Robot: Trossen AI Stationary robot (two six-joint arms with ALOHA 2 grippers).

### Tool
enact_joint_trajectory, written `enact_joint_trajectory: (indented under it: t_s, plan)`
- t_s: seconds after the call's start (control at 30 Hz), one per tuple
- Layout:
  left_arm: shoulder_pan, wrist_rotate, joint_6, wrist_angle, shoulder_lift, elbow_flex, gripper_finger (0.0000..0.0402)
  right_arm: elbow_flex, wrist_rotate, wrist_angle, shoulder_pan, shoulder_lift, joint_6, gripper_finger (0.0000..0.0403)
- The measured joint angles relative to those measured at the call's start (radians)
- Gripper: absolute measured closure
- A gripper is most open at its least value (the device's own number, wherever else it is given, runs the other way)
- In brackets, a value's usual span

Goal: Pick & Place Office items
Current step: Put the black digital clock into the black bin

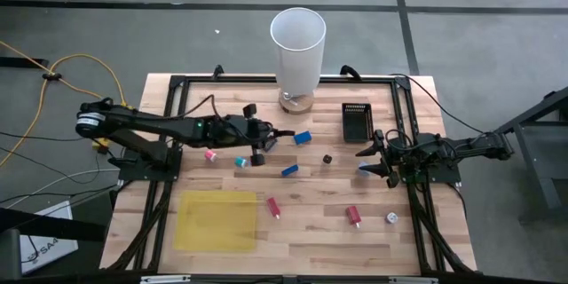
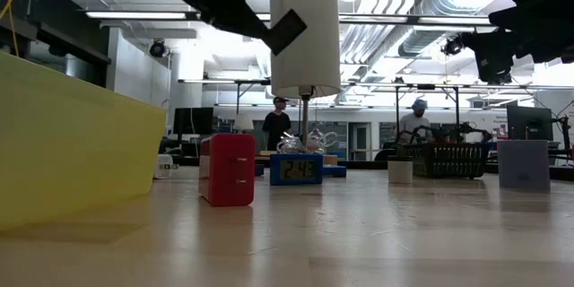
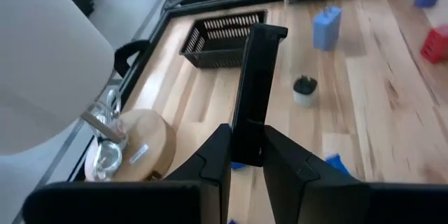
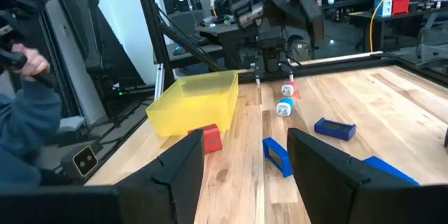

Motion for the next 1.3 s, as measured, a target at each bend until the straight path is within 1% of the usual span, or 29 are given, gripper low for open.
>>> enact_joint_trajectory:
  t_s: [0.17, 0.3, 0.53, 0.6, 0.83, 0.9, 1.1, 1.3]
  plan:
    - [-0.005, -0.025, -0.024, 0.101, 0.056, 0.000, 0.0346, 0.000, 0.001, 0.000, 0.000, 0.005, 0.000, 0.0212]
    - [-0.004, -0.032, -0.037, 0.148, 0.087, 0.000, 0.0346, 0.000, 0.002, 0.000, 0.000, 0.006, 0.000, 0.0212]
    - [-0.004, -0.028, -0.037, 0.176, 0.100, 0.000, 0.0346, 0.000, 0.002, 0.000, 0.000, 0.005, 0.000, 0.0212]
    - [-0.004, 0.005, -0.037, 0.176, 0.100, 0.000, 0.0346, 0.000, 0.002, 0.000, 0.000, 0.005, 0.000, 0.0212]
    - [-0.005, 0.169, -0.037, 0.180, 0.100, 0.000, 0.0346, 0.000, 0.002, 0.000, 0.000, 0.005, 0.000, 0.0212]
    - [-0.005, 0.199, -0.037, 0.180, 0.100, 0.000, 0.0346, 0.000, 0.002, 0.000, 0.000, 0.005, 0.000, 0.0212]
    - [-0.004, 0.248, -0.036, 0.183, 0.100, 0.000, 0.0346, 0.000, 0.002, 0.000, 0.000, 0.005, 0.000, 0.0212]
    - [-0.004, 0.254, -0.029, 0.187, 0.100, 0.000, 0.0346, 0.000, 0.002, 0.000, 0.000, 0.005, 0.000, 0.0212]
